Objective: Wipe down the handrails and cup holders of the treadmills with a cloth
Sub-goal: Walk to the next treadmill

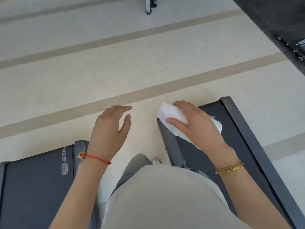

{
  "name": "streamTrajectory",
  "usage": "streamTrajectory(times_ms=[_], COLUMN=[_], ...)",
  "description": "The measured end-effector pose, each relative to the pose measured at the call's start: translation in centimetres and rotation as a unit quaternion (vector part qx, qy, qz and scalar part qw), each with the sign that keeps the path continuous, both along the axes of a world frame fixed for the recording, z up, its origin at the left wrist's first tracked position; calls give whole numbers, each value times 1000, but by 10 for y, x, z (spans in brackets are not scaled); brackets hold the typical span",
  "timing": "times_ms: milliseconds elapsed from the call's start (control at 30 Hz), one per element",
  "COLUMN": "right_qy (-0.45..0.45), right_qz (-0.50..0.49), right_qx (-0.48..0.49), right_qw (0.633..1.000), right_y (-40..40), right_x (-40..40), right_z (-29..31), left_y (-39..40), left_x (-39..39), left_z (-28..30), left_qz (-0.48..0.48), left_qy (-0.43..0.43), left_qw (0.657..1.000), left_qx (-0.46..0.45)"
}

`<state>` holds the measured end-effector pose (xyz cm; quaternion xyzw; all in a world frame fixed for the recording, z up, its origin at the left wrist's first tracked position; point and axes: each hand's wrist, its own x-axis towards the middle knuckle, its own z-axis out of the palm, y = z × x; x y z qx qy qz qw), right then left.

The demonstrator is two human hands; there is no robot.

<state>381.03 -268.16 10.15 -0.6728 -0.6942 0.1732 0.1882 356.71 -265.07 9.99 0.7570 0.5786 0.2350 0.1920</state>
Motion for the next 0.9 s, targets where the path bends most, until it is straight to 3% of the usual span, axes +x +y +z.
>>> streamTrajectory(times_ms=[400,700,900], right_qy=[6,34,48], right_qz=[-64,-195,-288], right_qx=[-24,0,-8], right_qw=[998,980,956], right_y=[173,328,381], right_x=[29,42,62], right_z=[-24,-19,-22], left_y=[210,420,512], left_x=[39,82,129], left_z=[-15,4,9], left_qz=[-83,-220,-309], left_qy=[12,32,32], left_qw=[996,975,950], left_qx=[-13,29,26])
